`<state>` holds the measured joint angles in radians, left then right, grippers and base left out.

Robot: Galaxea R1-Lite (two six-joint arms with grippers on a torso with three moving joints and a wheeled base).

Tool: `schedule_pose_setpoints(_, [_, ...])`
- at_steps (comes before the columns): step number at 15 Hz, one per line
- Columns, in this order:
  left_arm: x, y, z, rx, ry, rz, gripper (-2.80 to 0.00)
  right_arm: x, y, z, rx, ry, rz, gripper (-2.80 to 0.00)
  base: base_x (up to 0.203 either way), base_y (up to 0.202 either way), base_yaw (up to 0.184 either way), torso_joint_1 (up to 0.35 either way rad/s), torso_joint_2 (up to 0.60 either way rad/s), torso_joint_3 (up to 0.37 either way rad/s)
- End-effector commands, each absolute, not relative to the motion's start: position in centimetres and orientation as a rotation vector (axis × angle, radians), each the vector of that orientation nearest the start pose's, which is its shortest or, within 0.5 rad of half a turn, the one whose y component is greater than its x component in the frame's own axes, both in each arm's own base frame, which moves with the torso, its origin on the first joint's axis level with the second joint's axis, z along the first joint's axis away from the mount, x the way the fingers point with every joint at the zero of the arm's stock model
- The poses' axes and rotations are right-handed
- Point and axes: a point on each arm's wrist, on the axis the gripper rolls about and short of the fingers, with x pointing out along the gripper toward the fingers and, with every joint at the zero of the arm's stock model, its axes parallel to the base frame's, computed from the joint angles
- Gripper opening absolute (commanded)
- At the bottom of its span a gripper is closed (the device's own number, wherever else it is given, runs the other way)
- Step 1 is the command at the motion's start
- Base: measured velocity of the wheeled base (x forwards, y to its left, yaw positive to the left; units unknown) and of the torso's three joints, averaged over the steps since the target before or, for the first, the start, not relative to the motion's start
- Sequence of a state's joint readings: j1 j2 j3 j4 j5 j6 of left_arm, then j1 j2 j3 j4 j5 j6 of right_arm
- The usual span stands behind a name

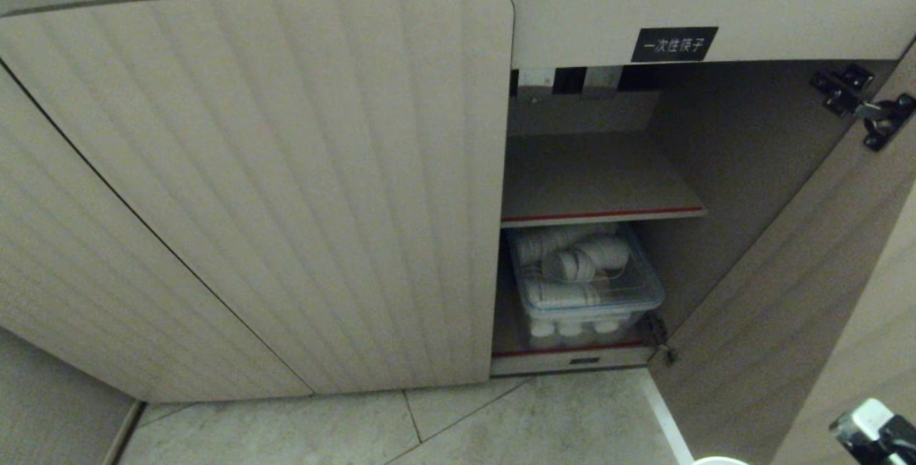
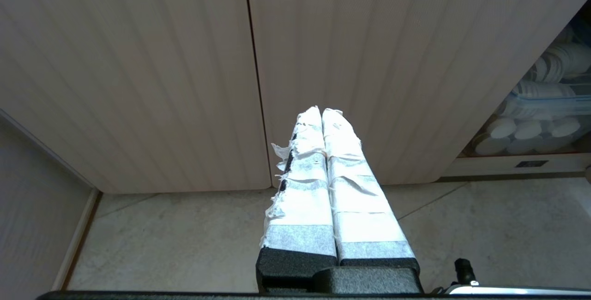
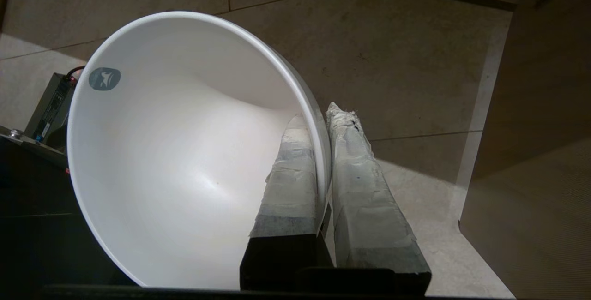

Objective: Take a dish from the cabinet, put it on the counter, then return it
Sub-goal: Place it on the table

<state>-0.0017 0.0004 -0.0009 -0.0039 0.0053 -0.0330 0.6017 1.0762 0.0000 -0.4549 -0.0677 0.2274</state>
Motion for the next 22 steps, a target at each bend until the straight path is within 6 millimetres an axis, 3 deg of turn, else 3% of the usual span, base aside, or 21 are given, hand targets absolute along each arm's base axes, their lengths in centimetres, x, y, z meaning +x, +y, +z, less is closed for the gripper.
schedule_pose_setpoints(1, [-2.3,0.0,7.6,-0.034,-0.006,0.004,-2.8,7.6,5.0,8.6,0.005,0.652,0.446,-2.8,0.0,0.0,0.0,0.0,0.0,0.0])
schedule_pose_setpoints(22, [-2.3,0.0,7.6,-0.034,-0.005,0.005,-2.8,8.1,6.1,8.2,-0.043,0.677,0.509,-2.8,0.0,0.0,0.0,0.0,0.0,0.0])
